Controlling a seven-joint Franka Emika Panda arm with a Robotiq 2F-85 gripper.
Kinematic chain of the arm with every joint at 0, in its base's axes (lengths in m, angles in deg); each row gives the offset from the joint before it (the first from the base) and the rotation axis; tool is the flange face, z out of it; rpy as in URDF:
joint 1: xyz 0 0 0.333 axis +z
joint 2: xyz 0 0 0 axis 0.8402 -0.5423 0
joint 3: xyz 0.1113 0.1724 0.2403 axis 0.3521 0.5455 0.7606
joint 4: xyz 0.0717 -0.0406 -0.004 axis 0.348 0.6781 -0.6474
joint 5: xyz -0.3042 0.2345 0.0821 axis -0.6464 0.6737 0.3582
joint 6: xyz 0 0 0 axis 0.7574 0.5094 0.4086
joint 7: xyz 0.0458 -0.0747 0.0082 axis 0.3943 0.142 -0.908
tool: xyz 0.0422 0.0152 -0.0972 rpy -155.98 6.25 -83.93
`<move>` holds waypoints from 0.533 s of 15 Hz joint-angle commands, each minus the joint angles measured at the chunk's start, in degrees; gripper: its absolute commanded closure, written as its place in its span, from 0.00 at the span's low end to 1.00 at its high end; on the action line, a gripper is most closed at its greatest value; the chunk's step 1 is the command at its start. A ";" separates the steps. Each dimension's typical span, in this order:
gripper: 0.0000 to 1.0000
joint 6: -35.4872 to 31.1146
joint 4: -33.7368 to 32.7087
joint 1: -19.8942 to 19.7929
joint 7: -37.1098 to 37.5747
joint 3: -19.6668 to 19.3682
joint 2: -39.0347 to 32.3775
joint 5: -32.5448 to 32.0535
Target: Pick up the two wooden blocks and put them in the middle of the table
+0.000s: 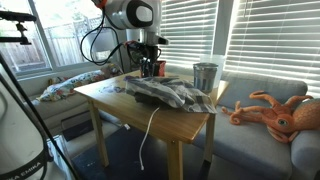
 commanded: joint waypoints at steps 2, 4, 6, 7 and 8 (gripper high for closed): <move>0.02 2.29 1.11 0.75 -0.97 0.33 4.64 1.72; 0.00 3.24 2.51 1.28 0.51 1.03 7.57 0.87; 0.00 4.01 4.13 2.02 1.48 2.21 11.16 -0.01; 0.00 4.46 4.92 2.35 1.95 2.86 12.95 -0.37; 0.00 4.64 5.88 2.71 2.33 3.58 14.89 -0.53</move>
